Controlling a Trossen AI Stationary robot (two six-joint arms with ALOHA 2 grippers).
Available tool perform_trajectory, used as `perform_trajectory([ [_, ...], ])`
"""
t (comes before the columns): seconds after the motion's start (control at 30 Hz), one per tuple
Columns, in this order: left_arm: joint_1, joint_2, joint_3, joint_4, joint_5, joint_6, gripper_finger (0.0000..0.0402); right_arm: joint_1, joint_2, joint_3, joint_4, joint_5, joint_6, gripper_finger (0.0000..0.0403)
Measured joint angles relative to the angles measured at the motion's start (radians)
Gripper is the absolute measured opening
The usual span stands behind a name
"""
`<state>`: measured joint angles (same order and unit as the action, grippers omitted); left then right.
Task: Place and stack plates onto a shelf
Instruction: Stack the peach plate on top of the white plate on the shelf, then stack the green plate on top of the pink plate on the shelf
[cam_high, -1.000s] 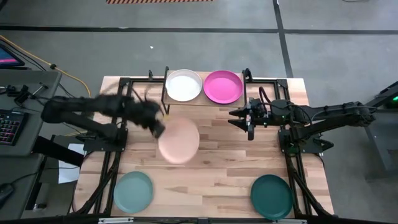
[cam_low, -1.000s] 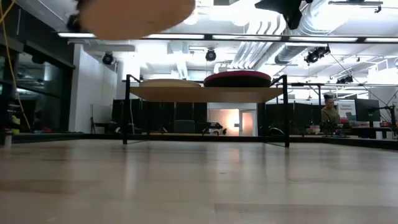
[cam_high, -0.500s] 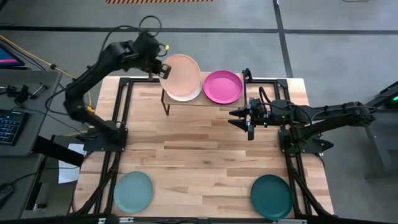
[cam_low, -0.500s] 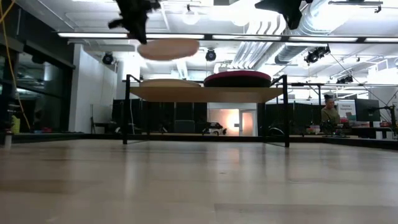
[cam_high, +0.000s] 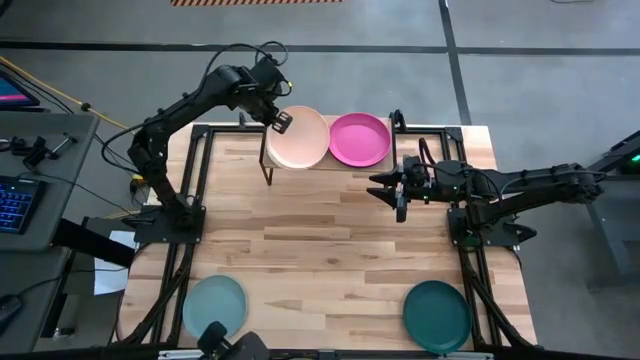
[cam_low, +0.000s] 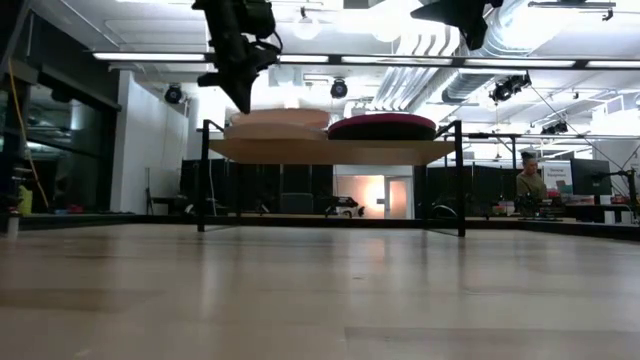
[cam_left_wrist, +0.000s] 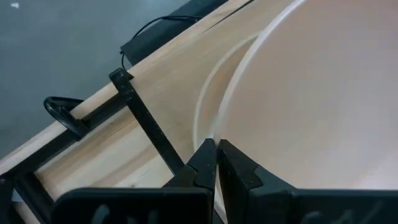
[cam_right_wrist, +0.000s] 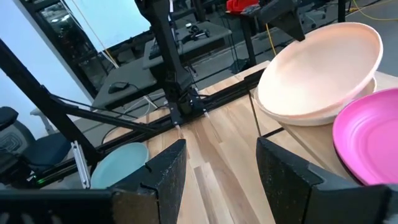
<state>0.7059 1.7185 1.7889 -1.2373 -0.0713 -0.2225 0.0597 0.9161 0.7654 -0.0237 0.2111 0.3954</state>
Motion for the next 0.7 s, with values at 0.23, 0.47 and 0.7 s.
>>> perform_trajectory([
  [0.23, 0.000, -0.002, 0.000, 0.000, -0.007, 0.050, 0.0005, 0.000, 0.000, 0.000, -0.016, 0.001, 0.000, 0.0177],
  [0.47, 0.000, -0.002, 0.000, 0.000, -0.003, 0.071, 0.0024, 0.000, 0.000, 0.000, -0.040, 0.002, 0.000, 0.0177],
  [0.7, 0.001, -0.004, 0.000, 0.000, 0.026, 0.076, 0.0071, 0.000, 0.000, 0.000, -0.047, 0.002, 0.000, 0.0177],
])
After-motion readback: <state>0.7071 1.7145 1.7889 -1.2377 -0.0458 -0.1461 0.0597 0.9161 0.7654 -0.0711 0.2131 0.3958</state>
